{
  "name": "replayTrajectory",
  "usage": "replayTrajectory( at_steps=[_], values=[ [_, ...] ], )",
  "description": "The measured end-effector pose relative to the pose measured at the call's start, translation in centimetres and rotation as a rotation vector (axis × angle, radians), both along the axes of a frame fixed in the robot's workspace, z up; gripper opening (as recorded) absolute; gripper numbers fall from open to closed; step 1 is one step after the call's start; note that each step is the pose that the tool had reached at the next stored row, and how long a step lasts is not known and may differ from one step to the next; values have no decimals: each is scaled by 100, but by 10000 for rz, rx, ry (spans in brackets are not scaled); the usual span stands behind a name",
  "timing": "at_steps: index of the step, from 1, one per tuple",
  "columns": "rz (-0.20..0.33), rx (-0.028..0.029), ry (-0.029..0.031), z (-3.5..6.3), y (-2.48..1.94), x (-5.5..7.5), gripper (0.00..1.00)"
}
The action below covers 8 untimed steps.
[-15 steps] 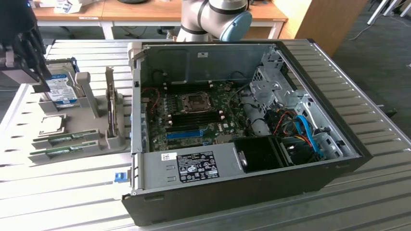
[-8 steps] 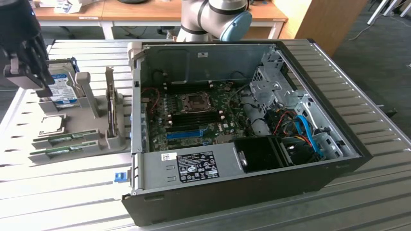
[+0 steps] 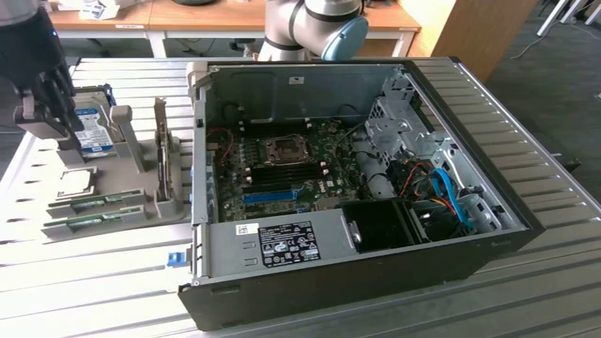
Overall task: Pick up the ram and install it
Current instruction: 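Pick up the ram and move it above insertion slot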
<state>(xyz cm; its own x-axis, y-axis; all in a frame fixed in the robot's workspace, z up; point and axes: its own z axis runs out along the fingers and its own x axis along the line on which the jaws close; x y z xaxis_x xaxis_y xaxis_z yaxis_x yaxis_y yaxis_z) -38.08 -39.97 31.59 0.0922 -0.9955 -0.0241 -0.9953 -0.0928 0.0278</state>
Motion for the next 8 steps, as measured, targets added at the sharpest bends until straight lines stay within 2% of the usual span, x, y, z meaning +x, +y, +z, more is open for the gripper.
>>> replayTrajectory(
  at_steps=[3, 8],
  values=[
    [0, 0, 0, -109, -1, -1, 42],
    [0, 0, -1, -200, 0, -4, 42]
  ],
)
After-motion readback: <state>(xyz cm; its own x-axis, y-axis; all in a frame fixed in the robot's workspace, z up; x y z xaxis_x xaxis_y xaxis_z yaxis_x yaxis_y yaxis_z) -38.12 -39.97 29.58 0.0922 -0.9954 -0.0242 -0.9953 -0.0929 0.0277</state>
